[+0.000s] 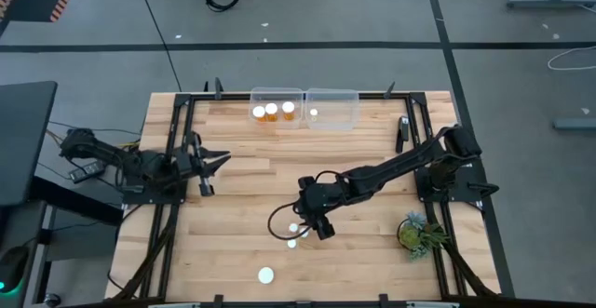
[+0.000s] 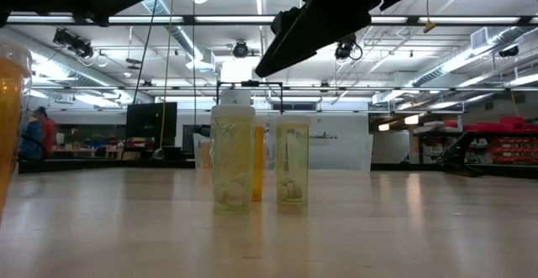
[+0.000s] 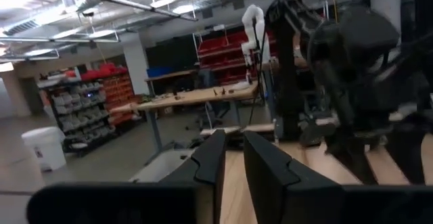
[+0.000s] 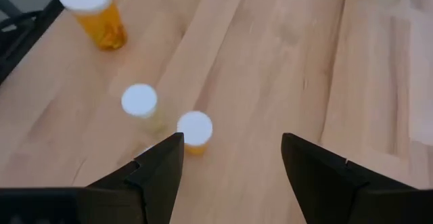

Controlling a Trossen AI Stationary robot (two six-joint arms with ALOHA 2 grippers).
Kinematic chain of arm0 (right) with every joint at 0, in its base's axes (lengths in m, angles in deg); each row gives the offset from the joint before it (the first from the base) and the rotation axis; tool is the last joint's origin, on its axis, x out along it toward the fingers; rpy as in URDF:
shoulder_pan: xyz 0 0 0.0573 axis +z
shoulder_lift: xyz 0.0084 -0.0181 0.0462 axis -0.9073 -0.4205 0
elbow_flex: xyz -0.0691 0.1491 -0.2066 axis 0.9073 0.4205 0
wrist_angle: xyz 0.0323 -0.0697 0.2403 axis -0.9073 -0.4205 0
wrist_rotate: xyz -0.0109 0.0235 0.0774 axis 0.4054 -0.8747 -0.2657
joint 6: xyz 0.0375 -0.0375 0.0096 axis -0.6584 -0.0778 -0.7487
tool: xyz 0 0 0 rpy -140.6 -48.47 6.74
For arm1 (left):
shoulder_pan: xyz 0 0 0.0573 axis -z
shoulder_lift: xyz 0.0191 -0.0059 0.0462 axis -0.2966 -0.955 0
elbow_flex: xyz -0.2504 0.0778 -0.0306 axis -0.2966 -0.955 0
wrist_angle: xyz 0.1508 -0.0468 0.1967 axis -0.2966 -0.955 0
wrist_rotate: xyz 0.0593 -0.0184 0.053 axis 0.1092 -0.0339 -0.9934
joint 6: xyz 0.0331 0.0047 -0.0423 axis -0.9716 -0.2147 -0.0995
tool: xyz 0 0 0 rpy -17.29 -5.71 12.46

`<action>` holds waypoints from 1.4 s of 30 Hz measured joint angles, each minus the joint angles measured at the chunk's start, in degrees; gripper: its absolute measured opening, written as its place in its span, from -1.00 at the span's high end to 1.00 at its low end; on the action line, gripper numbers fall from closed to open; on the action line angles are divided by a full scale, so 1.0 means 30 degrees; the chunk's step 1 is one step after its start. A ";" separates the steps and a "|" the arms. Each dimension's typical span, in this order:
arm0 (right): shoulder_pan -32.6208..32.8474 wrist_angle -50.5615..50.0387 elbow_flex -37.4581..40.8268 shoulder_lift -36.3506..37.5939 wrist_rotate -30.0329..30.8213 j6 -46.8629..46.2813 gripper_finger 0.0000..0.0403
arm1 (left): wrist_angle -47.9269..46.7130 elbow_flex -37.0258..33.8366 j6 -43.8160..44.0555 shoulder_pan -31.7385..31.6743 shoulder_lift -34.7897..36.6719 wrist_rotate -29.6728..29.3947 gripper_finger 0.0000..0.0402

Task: Pick and place medicine bottles into bin by pill shape (circle, oval)
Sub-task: Put the yellow pill bottle into the right transparent bin

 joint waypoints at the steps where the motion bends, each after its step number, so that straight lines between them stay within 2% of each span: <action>1: 0.0064 0.0101 0.0000 -0.0058 0.0000 -0.0013 -0.26 | -0.0298 -0.0104 -0.0025 0.0244 0.0223 -0.0108 0.67; 12: 0.1347 0.1324 0.0015 -0.0796 0.0092 -0.0168 -0.26 | -0.3038 -0.0199 -0.0469 0.2192 0.2000 -0.2143 0.48; 22: 0.1508 0.2137 0.0022 -0.0951 0.0713 0.0137 -0.26 | -0.4391 -0.0290 -0.0806 0.2089 0.3828 -0.2085 0.48; 28: 0.1682 0.2117 0.0022 -0.0944 0.0681 0.0181 -0.26 | -0.2774 -0.2891 0.0161 0.1409 0.5004 -0.1777 0.53; 30: 0.1686 0.2032 0.0022 -0.0944 0.0618 0.0179 -0.26 | -0.3600 -0.2965 0.0966 0.1361 0.5339 -0.1687 0.54; 32: 0.1680 0.2039 0.0139 -0.0944 0.0547 0.0179 -0.26 | -0.4333 -0.2968 0.1731 0.1416 0.5425 -0.1028 0.55; 38: 0.1680 0.2690 0.1178 -0.0937 0.0482 0.0060 -0.26 | -0.5318 -0.2975 0.2796 0.1556 0.5258 0.3158 0.54; 42: 0.1735 0.3316 0.1821 -0.0937 0.0494 -0.0304 -0.26 | -0.5497 -0.2975 0.2830 0.1552 0.5247 0.4086 0.54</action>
